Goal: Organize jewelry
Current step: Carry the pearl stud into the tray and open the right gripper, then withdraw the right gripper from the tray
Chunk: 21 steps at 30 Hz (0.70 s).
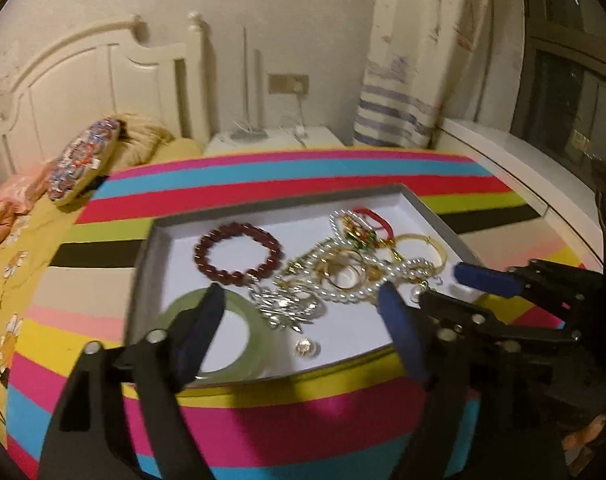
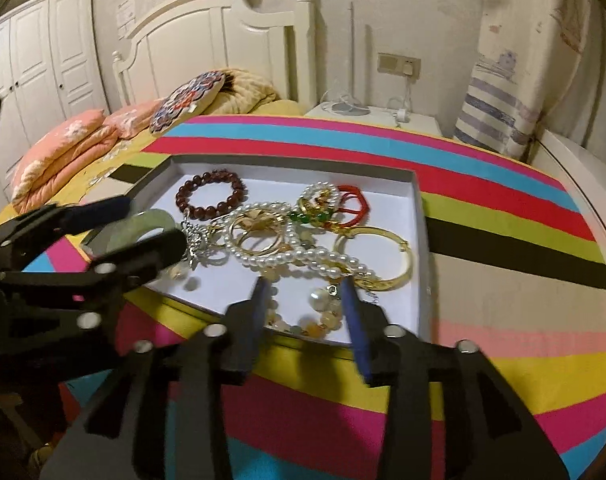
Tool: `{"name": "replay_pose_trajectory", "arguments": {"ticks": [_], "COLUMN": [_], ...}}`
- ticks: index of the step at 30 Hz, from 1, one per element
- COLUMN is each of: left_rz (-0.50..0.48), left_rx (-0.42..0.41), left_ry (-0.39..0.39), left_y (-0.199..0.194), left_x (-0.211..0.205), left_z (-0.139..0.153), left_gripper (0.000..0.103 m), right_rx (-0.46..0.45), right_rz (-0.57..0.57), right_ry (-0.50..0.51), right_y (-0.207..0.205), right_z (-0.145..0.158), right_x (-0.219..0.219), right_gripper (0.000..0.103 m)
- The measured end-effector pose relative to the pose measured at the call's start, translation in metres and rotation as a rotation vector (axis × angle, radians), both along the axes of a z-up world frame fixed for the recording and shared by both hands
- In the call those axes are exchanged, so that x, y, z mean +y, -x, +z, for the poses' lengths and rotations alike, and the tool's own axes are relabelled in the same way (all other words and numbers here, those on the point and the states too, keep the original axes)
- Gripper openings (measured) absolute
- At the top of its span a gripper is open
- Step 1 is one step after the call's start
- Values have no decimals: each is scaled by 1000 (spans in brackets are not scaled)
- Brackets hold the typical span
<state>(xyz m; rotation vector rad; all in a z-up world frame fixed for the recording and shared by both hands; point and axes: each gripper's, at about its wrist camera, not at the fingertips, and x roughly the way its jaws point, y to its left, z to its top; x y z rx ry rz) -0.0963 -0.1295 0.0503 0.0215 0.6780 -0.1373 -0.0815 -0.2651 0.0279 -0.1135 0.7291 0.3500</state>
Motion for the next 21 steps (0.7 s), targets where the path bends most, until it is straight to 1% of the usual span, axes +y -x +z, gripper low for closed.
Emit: {"name": "replay_pose_trajectory", "arguments": {"ticks": [1,3,5,8,11,13,15,17,18,21], "left_rz": [15,45,65,63,113,167,196,218,221,214], "left_rx": [-15,-53,-83,-95,-106,-121,-141,-146,-139,-138], "left_ry": [1,0,-8,2,-30,-84,-132,-163,-166,-133], "left_y": [3,10,16,23,31,39,47,52,52,54], "left_x": [3,8,12,17,20,19,17,16,16,21], "left_z": [2,8,11,15,16,13,9,4,2,3], "left_gripper": [92,101,100,101,101,101,101,101,101,101], "right_rx": [-4,-19,-31,-52,-72,-90,-113,-143,-161,-175], "right_rz": [-4,-13,-20,-44,-71,-90,-108,-123,-136,-153], "right_ry": [-5,-25,-36,-43,-53,-55,-48,-28,-16,3], "right_y": [1,6,10,20,30,36,40,43,45,45], "right_z": [1,5,8,11,11,11,12,12,12,13], "right_x": [-2,-6,-8,-12,-15,-17,-18,-17,-16,-15], "right_gripper": [55,72,77,86,86,86,86,86,86,86]}}
